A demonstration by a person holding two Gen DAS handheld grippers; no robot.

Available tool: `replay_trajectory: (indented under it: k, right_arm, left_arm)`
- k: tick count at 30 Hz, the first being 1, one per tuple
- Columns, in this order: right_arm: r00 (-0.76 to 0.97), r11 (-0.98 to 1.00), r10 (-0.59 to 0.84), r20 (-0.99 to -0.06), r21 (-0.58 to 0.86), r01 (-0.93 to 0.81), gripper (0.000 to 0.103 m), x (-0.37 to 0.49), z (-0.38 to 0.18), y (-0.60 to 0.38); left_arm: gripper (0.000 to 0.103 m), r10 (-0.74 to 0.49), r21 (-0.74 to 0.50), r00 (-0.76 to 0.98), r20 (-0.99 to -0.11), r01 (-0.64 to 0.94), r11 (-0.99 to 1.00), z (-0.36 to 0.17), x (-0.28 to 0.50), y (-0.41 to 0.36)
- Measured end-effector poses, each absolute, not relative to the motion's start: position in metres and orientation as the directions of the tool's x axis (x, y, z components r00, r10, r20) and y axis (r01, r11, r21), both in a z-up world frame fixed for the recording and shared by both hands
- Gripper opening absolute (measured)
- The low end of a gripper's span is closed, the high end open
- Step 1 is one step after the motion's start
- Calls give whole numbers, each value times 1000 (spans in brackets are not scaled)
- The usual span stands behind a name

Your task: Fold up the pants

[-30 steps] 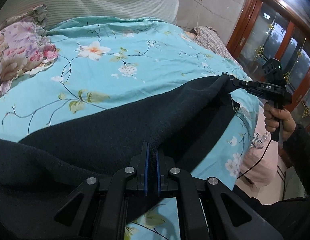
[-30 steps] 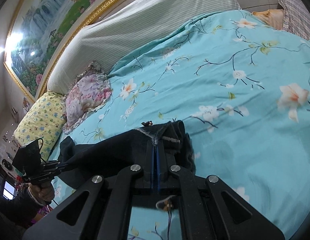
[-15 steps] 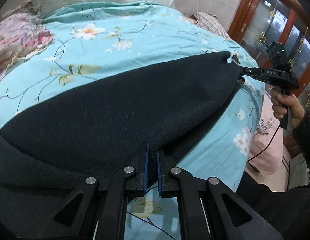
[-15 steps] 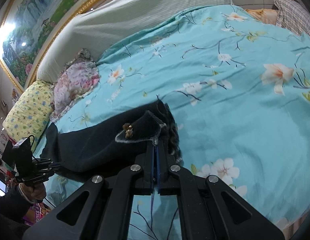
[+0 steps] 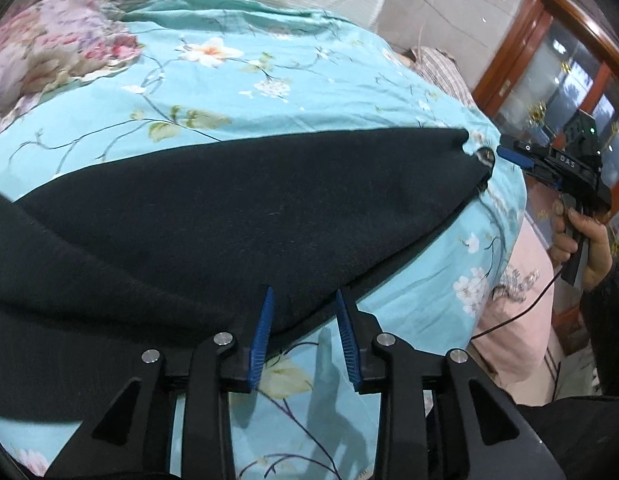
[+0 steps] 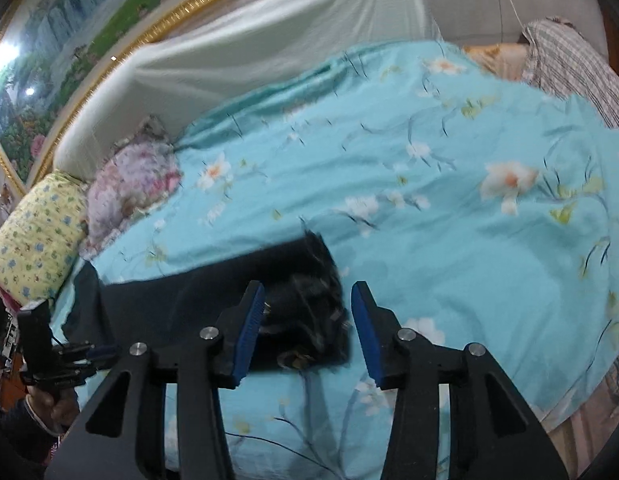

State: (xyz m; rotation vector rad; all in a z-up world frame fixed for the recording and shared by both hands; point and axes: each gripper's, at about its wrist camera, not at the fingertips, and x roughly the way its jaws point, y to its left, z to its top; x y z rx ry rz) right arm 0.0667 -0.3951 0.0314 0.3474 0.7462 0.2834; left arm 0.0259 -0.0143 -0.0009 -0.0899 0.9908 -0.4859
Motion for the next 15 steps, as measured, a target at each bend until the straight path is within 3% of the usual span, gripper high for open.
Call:
replay_trajectory:
  k: [8,15]
  right_arm:
    - [666,866,477,-574,438,-243,47,79,43,-345]
    - [589,813,576,-567,471,-342,47,89,37,-290]
  left_arm:
    - [35,-376,-330,518,-769,182,926,13,25,30]
    - [47,-254,-291,564,-786,25,956,27,31,79]
